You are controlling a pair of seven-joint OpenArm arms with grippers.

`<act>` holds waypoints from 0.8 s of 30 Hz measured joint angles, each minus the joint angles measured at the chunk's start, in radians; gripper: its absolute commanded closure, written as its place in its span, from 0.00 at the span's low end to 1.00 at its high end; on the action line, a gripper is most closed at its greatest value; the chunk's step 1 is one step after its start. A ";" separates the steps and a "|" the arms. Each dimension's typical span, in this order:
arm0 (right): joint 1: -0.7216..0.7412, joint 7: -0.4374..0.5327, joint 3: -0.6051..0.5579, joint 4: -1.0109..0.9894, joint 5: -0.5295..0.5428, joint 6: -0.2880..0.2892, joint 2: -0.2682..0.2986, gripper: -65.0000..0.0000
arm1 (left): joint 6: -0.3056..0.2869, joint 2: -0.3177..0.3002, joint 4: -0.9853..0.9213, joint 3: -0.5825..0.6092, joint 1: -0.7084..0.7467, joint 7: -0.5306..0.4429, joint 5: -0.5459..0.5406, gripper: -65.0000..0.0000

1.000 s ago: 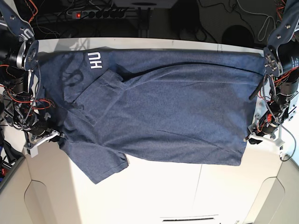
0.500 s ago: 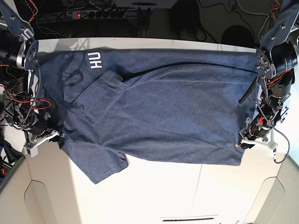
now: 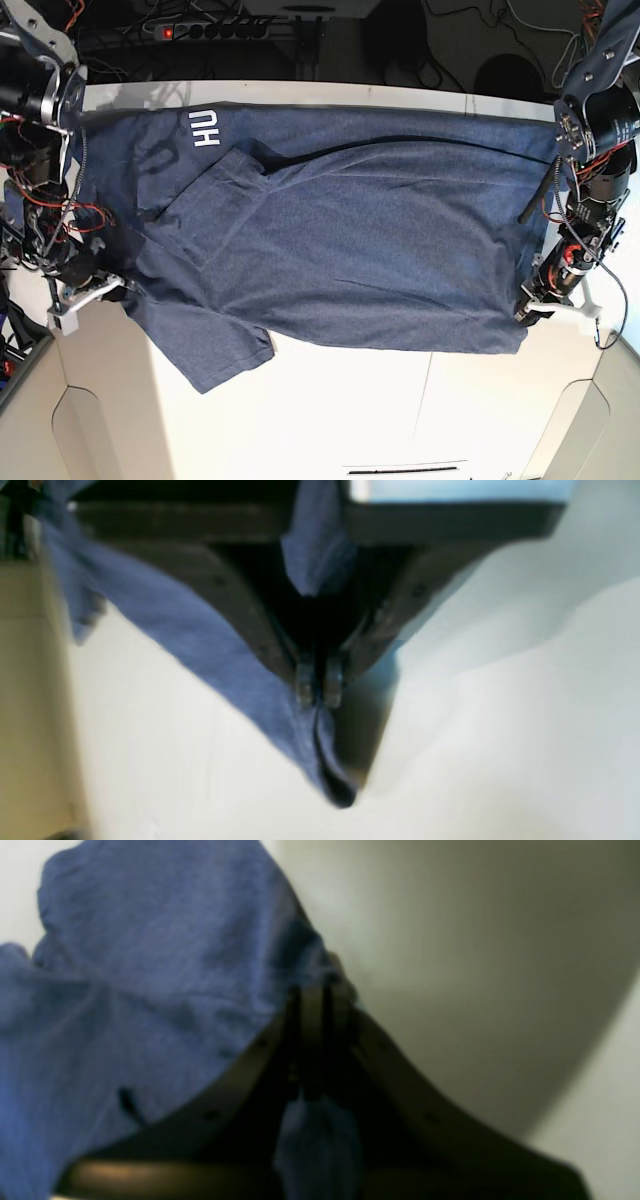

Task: Layout the t-shirt on the table in an organized manner, then fold the t-shirt properly
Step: 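Fold the side edge over the shirt body with both grippers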

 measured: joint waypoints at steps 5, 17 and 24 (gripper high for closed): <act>-0.145 -0.112 0.000 0.303 0.036 -0.001 0.000 1.00 | -0.056 -0.051 0.068 0.000 0.079 0.168 -0.197 1.00; -0.368 -0.261 0.090 0.717 0.063 0.007 -0.002 1.00 | -0.061 -0.063 0.465 -0.195 0.380 0.458 -0.386 1.00; -0.430 -0.357 0.127 0.721 0.171 0.010 -0.003 1.00 | -0.061 -0.060 0.568 -0.296 0.517 0.500 -0.413 1.00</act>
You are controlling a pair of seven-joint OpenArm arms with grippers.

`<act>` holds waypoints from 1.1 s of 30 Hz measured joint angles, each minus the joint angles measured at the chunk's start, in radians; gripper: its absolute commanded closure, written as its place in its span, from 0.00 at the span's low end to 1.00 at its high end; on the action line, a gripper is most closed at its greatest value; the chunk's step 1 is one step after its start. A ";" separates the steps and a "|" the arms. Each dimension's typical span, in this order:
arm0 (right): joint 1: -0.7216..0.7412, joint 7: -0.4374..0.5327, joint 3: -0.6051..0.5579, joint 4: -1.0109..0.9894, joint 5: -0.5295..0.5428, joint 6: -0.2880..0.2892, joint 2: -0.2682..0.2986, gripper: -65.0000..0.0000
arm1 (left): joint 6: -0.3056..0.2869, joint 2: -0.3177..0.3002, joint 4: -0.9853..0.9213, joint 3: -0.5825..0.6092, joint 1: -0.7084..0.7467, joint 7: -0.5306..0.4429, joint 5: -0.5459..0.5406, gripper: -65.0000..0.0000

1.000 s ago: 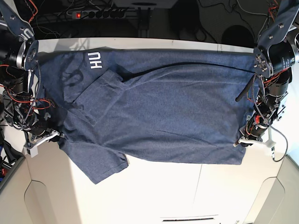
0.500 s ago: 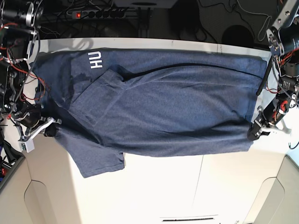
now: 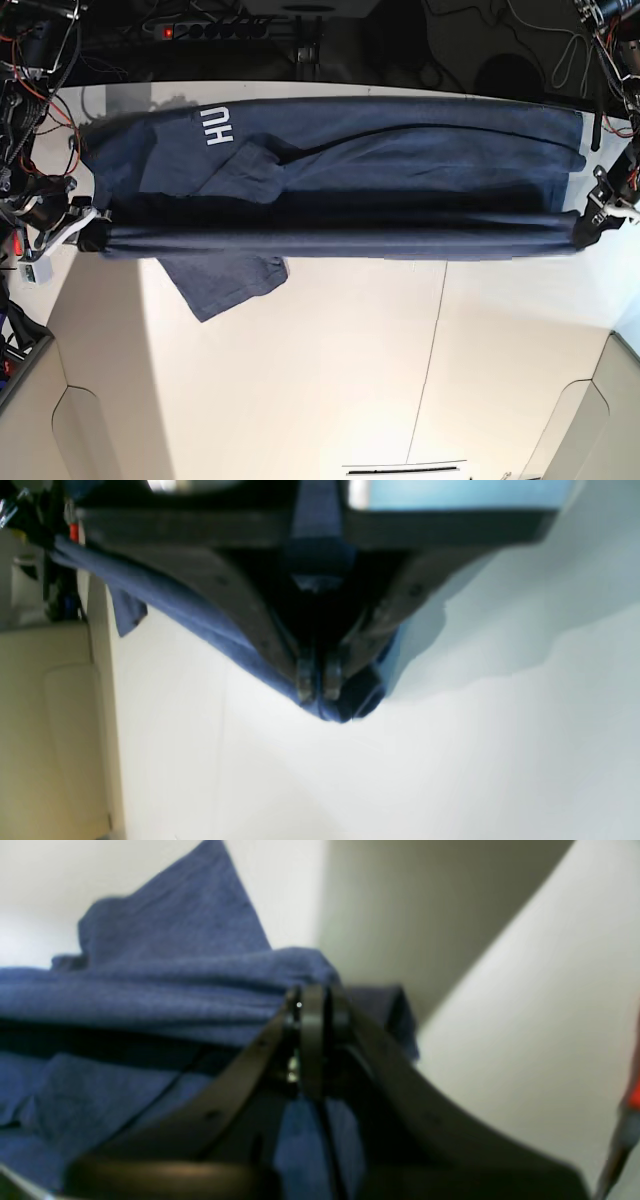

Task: Layout the t-shirt on the table in an organized manner, then fold the t-shirt properly
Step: 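Fold the side edge over the shirt body with both grippers, then press and tuck the sleeve end with the right gripper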

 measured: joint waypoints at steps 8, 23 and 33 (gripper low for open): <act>-0.068 -0.011 0.002 0.001 0.014 -0.004 0.000 1.00 | 0.001 0.008 0.000 0.000 0.072 0.096 -0.059 0.87; 0.122 -0.016 0.016 0.245 0.105 -0.003 0.001 0.52 | 0.000 -0.027 0.197 0.000 0.070 0.431 -0.439 0.62; 0.402 0.084 -0.245 -0.383 0.032 -0.010 -0.013 0.53 | 0.000 -0.020 0.208 0.000 0.069 0.368 -0.359 0.62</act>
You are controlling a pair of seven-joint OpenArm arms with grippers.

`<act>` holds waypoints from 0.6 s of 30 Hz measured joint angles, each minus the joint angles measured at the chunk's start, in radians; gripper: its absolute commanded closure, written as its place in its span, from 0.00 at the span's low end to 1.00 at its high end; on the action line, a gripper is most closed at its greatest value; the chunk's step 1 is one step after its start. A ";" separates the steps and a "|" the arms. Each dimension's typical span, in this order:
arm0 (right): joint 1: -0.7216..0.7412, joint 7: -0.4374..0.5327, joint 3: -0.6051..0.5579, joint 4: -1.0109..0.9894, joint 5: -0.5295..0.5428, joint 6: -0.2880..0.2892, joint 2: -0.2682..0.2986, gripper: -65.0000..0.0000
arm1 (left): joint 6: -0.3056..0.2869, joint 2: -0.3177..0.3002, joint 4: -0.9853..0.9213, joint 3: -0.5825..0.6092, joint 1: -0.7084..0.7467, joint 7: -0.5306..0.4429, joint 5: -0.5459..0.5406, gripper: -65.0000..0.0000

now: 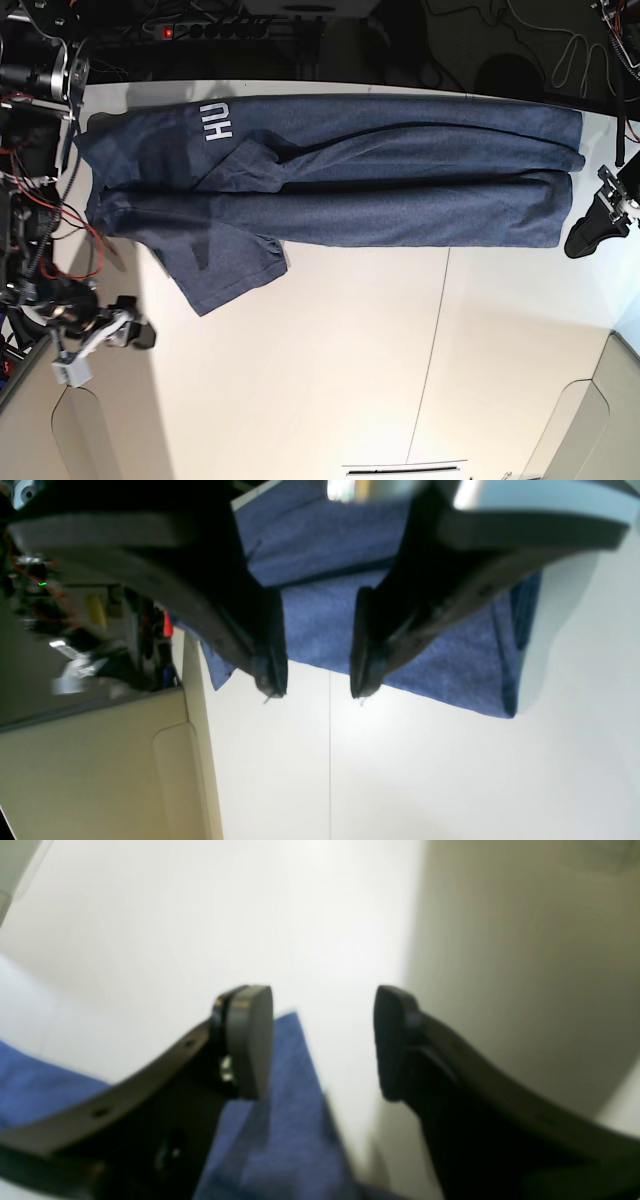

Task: Layout the t-shirt on the table in an organized manner, then fold the t-shirt properly
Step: 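Press and tuck the sleeve end with the right gripper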

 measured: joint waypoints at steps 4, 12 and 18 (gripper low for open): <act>0.010 0.121 -0.129 -0.232 -0.090 0.001 -0.016 0.53 | 0.000 0.018 0.000 0.000 0.000 0.000 0.020 0.62; 0.009 0.075 -0.178 -0.260 0.013 0.004 -0.047 1.00 | 0.000 0.023 0.000 0.000 0.000 0.000 0.028 0.62; -0.023 -0.177 -0.121 0.075 0.135 0.005 -0.048 1.00 | 0.000 0.023 0.000 0.000 0.001 0.000 0.031 0.62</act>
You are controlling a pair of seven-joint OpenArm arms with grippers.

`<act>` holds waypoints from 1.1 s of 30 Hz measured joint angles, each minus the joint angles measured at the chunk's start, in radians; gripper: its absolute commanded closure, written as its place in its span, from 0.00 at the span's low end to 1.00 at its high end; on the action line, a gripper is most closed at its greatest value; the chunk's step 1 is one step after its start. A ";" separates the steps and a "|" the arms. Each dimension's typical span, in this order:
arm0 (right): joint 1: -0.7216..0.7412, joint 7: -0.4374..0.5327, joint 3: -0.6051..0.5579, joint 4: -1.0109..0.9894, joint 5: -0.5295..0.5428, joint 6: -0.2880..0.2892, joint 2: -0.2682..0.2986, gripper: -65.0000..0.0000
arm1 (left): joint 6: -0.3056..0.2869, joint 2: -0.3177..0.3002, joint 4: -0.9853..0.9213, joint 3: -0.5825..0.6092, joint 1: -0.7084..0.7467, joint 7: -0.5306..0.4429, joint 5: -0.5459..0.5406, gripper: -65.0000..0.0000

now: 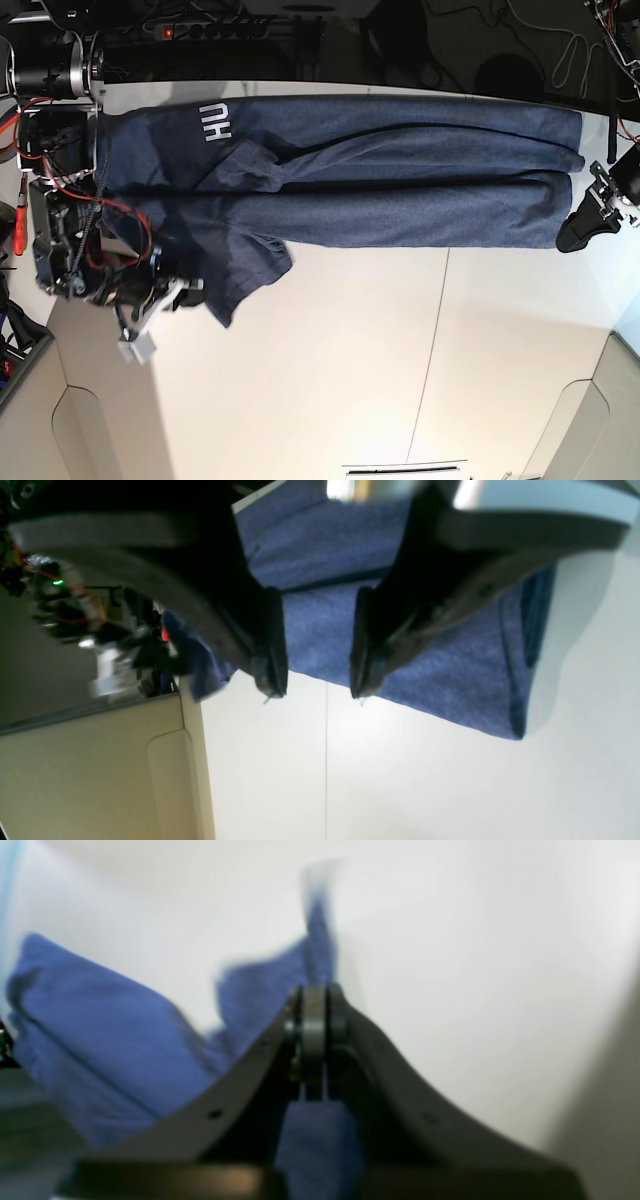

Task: Layout the t-shirt on the table in an organized manner, then fold the t-shirt properly
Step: 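Press and tuck the sleeve end with the right gripper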

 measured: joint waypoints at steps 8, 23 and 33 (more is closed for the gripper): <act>-0.283 -0.136 0.013 0.456 0.001 0.004 -0.001 1.00 | 0.000 0.000 0.000 0.000 0.002 0.000 -0.001 0.62; -0.578 -0.123 0.013 0.623 0.108 0.020 -0.016 0.54 | 0.000 0.000 0.000 0.000 0.002 -0.020 -0.002 0.62; -0.597 -0.182 0.013 0.626 0.218 0.039 -0.014 0.51 | 0.000 0.000 0.000 -0.023 0.013 -0.016 0.000 0.62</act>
